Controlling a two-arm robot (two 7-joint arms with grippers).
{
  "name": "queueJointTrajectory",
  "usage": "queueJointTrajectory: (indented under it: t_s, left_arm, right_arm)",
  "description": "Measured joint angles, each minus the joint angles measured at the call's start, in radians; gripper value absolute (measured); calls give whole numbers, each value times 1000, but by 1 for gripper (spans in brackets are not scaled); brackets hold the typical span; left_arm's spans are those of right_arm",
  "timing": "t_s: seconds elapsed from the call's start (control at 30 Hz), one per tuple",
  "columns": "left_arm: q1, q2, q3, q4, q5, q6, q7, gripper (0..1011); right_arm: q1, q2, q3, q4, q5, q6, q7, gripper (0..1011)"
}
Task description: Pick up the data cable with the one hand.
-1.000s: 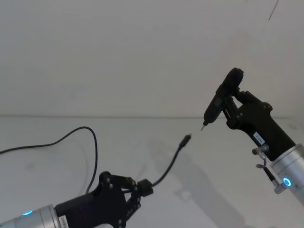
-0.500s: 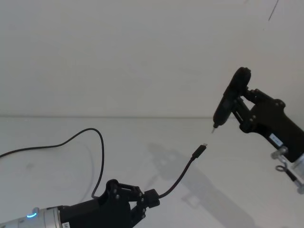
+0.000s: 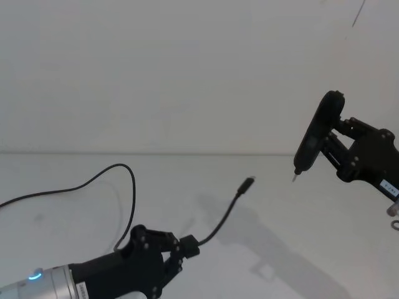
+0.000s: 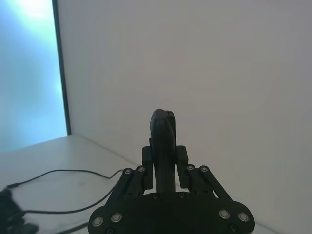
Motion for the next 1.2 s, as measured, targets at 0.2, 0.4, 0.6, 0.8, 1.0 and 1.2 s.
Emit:
queueJointTrajectory:
  t_s: [0.2,0.4,0.6,0.8,1.0,1.2]
  left_arm:
    - [13,-6,-25,-7,0,45,1,48]
    - [19,-10,-37,-10,-2,69,1,48]
    - [24,-12,-47,-12,-4,86,1,48]
    - [26,-14,-53,-13,-5,97,1,48]
    - [28,-14,-56,-14,-6,104,1,48]
    - [29,-15,-59,-14,-7,108,1,48]
  right_arm:
    - [-1,13,4,-10,30,15,21,284]
    - [13,16,-3,-13,56,29,28,284]
    - [35,4,-22,-8,65,33,22,284]
    - [68,-21,-52,13,58,21,-1,284]
    - [108,-48,-86,45,39,3,-21,284]
    - [148,-70,-118,81,31,-3,-33,284]
